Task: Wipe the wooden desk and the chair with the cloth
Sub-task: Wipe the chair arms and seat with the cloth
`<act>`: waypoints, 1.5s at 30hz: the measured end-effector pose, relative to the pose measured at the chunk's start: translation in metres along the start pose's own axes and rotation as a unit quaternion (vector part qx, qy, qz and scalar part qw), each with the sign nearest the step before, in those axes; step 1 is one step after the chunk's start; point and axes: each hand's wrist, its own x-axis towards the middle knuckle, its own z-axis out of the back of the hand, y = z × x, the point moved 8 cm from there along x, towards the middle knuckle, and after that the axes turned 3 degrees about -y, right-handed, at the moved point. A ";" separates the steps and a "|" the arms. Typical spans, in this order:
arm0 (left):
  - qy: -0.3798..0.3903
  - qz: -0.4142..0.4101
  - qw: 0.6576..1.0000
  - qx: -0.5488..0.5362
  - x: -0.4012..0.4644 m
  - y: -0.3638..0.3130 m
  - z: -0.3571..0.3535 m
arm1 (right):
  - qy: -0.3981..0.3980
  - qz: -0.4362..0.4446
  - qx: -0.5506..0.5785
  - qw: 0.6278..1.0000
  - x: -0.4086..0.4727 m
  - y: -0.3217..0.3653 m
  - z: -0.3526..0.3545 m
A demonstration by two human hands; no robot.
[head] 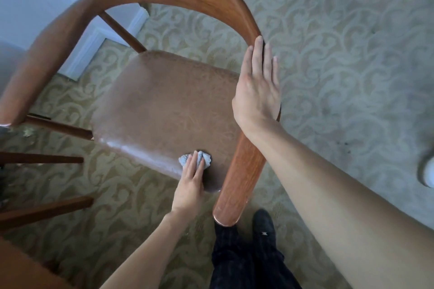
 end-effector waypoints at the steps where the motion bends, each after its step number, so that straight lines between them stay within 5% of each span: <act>1: 0.020 -0.023 1.000 -0.001 -0.002 -0.006 -0.008 | 0.001 0.001 -0.002 1.000 0.000 0.000 -0.001; 6: 0.050 -0.127 0.989 0.057 0.002 -0.004 -0.013 | -0.005 -0.006 -0.016 1.000 0.001 -0.001 -0.004; 12: -0.087 0.070 0.991 0.077 0.049 0.092 0.059 | -0.010 -0.006 -0.029 1.000 0.000 -0.001 -0.005; 18: -0.147 0.266 0.952 0.048 0.062 0.143 0.105 | -0.004 -0.002 -0.046 0.999 0.001 -0.001 -0.007; 22: -0.146 0.171 0.973 0.051 0.035 0.081 0.059 | -0.004 -0.003 -0.046 0.999 0.001 0.000 -0.006; 29: 0.001 -0.041 0.999 -0.003 -0.029 -0.028 -0.040 | -0.004 -0.005 -0.048 0.999 0.001 0.001 -0.006; 39: 0.057 -0.113 0.992 0.008 -0.018 -0.018 -0.039 | 0.018 -0.007 -0.052 0.998 0.000 0.001 -0.006; 45: 0.040 -0.012 0.989 -0.139 0.005 -0.036 0.003 | 0.053 -0.013 -0.004 0.998 0.000 0.000 -0.001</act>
